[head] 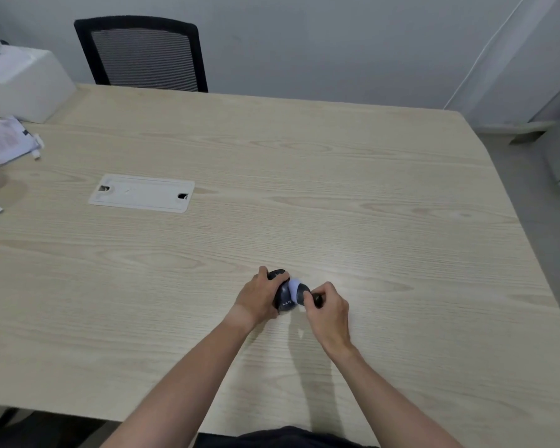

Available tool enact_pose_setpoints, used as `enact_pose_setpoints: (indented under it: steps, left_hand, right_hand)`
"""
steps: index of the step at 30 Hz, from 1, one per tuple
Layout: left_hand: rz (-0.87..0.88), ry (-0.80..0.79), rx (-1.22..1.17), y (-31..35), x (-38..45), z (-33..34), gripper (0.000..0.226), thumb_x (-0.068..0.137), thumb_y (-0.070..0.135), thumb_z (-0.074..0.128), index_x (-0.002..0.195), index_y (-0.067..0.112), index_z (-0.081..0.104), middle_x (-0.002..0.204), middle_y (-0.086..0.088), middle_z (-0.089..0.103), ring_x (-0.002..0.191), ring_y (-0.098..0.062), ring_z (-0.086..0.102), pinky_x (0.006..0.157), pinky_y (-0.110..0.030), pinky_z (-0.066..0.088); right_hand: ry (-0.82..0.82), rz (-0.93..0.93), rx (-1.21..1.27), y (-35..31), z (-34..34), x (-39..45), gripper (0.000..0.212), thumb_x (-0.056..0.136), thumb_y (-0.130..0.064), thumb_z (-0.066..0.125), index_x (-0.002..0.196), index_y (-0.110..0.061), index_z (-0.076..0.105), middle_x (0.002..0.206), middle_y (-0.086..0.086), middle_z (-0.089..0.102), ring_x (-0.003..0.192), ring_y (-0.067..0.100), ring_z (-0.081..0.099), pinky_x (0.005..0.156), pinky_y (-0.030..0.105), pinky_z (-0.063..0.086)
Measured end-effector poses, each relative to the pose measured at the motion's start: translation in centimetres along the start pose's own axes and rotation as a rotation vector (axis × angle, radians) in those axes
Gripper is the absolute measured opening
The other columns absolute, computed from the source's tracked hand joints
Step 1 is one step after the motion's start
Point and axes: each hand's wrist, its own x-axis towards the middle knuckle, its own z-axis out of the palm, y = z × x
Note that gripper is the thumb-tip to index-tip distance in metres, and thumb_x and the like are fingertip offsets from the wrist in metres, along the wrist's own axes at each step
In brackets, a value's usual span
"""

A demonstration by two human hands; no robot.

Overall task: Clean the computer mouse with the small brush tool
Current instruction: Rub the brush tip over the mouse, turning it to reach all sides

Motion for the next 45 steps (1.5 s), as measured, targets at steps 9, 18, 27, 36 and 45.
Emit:
enact_pose_setpoints:
  steps: [9, 18, 27, 36, 45]
  left_hand:
    - [0.059, -0.006, 0.344, 0.6, 0.8, -1.3, 0.070, 0.076, 0.040, 0.075, 0.135, 0.025, 0.040, 0.123, -0.010, 0.051, 0.107, -0.028, 0.055, 0.085, -0.037, 0.045]
    - [0.094, -0.025, 0.278, 0.1, 1.6, -0.8, 0.082, 0.064, 0.037, 0.086, 0.131, 0.019, 0.043, 0.131, 0.000, 0.051, 0.115, -0.024, 0.053, 0.090, -0.037, 0.045]
    - [0.024, -0.042, 0.294, 0.8, 1.5, -0.2, 0.080, 0.067, 0.036, 0.084, 0.130, 0.012, 0.041, 0.125, -0.007, 0.053, 0.111, -0.027, 0.055, 0.086, -0.037, 0.047]
    - [0.059, -0.029, 0.298, 0.3, 1.5, -0.2, 0.051, 0.088, 0.016, 0.066, 0.132, 0.010, 0.040, 0.124, -0.010, 0.052, 0.108, -0.030, 0.059, 0.084, -0.038, 0.048]
    - [0.116, 0.041, 0.229, -0.9, 0.8, 0.8, 0.038, 0.088, 0.004, 0.056, 0.124, 0.012, 0.045, 0.122, -0.005, 0.052, 0.096, -0.029, 0.061, 0.070, -0.036, 0.043]
  right_hand:
    - [-0.051, -0.101, 0.040, 0.4, 0.4, -0.5, 0.023, 0.085, -0.012, 0.073, 0.072, -0.013, 0.054, 0.059, -0.009, 0.053, 0.055, 0.008, 0.052, 0.054, 0.014, 0.040]
    - [0.015, -0.034, 0.025, 0.3, 0.3, -0.2, 0.024, 0.089, -0.016, 0.069, 0.073, -0.017, 0.052, 0.064, -0.006, 0.057, 0.060, 0.007, 0.052, 0.056, 0.020, 0.044]
    - [0.026, 0.012, 0.024, 0.8, -0.4, 0.3, 0.024, 0.089, -0.014, 0.070, 0.072, -0.018, 0.052, 0.065, -0.006, 0.059, 0.058, 0.009, 0.053, 0.056, 0.016, 0.044]
    - [-0.014, -0.053, 0.032, 0.9, -0.3, 0.2, 0.026, 0.086, -0.013, 0.072, 0.071, -0.017, 0.052, 0.061, -0.008, 0.055, 0.057, 0.008, 0.053, 0.054, 0.014, 0.041]
    - [-0.023, -0.092, 0.023, 0.8, -0.6, 0.1, 0.023, 0.085, -0.010, 0.072, 0.072, -0.014, 0.054, 0.061, -0.008, 0.056, 0.058, 0.008, 0.054, 0.054, 0.013, 0.041]
